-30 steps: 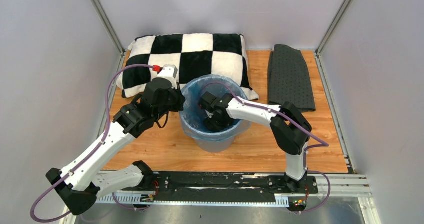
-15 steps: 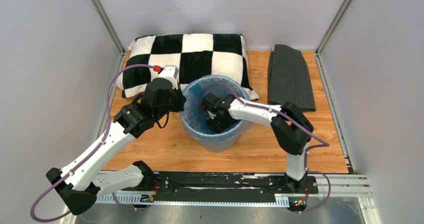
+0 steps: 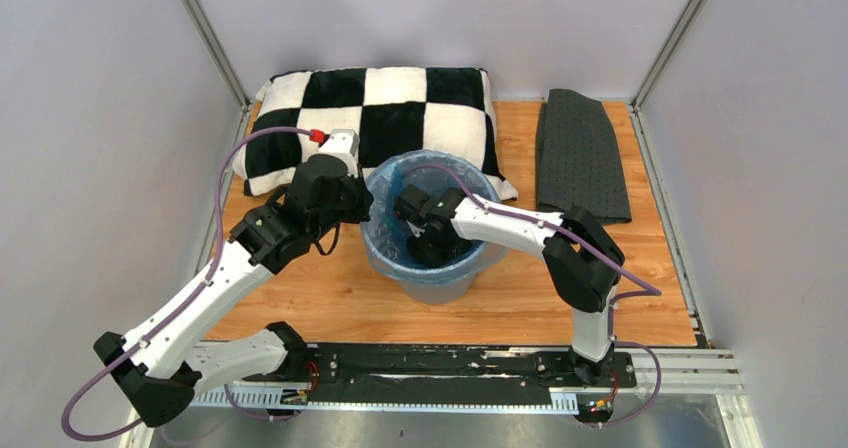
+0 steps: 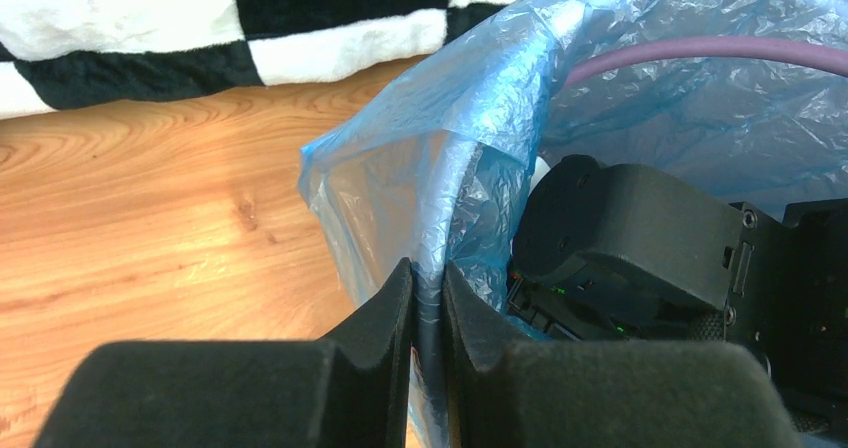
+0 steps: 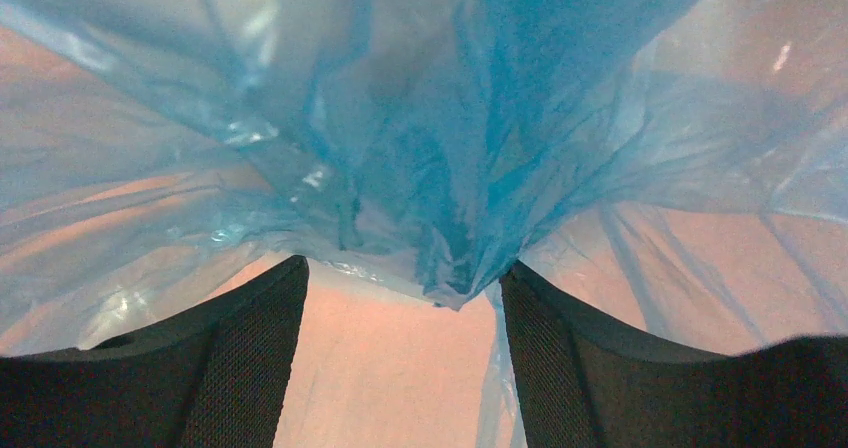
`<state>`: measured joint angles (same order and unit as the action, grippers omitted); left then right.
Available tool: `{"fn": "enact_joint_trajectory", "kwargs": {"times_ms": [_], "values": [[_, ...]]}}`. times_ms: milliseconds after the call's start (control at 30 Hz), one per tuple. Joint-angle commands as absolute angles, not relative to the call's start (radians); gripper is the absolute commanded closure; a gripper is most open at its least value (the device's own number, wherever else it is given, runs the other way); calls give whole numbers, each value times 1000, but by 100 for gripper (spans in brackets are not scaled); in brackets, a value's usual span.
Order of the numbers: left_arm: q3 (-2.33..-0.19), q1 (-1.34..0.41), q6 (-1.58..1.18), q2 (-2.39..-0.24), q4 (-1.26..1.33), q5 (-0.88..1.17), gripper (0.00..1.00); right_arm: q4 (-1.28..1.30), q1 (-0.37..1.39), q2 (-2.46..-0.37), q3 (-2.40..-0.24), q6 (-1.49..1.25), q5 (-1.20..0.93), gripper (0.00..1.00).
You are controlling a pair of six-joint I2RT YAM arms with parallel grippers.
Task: Put the trash bags into the trash bin
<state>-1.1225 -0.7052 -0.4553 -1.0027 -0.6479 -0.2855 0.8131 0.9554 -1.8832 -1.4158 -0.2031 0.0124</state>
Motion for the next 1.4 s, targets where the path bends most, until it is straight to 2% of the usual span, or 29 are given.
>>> {"fn": "enact_joint_trajectory", "kwargs": {"times_ms": [0,333,500,733,900,1367], "values": [[-1160,-723,-440,-1026,-681,-278,86,849,966,-1889,-1430,-218,63,28],[-1160,-724,-438,-1036,-681,-297,86,863,965,-1839,-1432,-222,72,33],[-1161,-724,-437,-1034,-683,-305,85,868,965,-1822,-1424,-220,77,46],[-1163,-724,-442,-1039,-681,-305,85,867,966,-1808,-1404,-221,73,54],[-1166,-724,-436,-1041,-683,-309,80,864,973,-1803,-1390,-230,71,54],[-1167,-724,-432,-1050,-683,-317,75,837,982,-1751,-1359,-255,130,57]]}}
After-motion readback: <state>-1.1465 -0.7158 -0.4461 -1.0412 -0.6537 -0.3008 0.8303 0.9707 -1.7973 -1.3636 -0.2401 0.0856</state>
